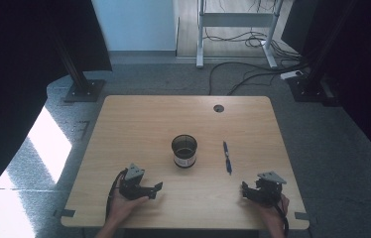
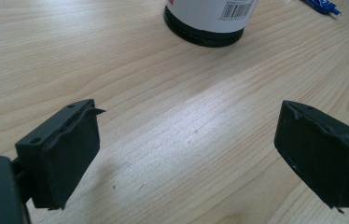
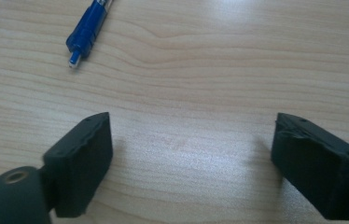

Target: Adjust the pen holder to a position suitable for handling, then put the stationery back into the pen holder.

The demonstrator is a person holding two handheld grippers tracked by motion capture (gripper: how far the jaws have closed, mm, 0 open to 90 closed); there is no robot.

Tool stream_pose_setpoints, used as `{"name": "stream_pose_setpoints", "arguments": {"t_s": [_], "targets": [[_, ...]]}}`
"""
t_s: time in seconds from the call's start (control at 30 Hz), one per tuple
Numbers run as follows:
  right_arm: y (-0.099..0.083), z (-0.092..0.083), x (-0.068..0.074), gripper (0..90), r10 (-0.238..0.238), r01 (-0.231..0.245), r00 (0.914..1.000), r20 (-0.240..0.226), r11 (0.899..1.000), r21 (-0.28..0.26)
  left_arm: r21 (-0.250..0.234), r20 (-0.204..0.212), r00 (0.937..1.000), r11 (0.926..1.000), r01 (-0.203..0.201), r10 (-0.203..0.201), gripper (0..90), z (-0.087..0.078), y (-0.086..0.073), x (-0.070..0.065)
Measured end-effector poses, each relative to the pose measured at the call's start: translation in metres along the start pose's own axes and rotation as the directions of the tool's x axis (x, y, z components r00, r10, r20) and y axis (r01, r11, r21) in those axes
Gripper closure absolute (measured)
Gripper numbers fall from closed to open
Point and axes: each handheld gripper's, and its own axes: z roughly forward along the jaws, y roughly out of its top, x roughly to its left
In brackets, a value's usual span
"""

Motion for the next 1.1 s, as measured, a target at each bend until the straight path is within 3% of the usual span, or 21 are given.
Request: {"name": "stream_pose_setpoints", "arguments": {"t_s": [0.23,0.5,0.77,1.1], "targets": [[0.012,-0.013,0.003,17.7,0.01,-0.011,0.9998,-0.015,0.997,-0.076,-0.01,0.0,1.0,0.9999,0.004,-0.004,7.0,-0.002,0.001,0.001],[0.031,-0.009,0.011,27.2,-0.001,-0.006,0.9967,-0.081,0.996,-0.084,-0.001,0.006,1.0,1.0,0.007,-0.007,7.1,0.0,0.0,0.002],[0.062,0.009,0.025,34.8,-0.028,0.02,0.994,-0.105,0.997,-0.074,0.01,0.015,0.9999,0.9999,0.003,-0.003,7.9,0.003,-0.001,-0.002],[0.094,0.051,0.033,43.9,-0.02,0.021,0.9908,-0.134,1.0,0.006,0.017,0.019,0.9998,0.9998,0.003,-0.003,8.0,0.005,-0.001,-0.003]]}}
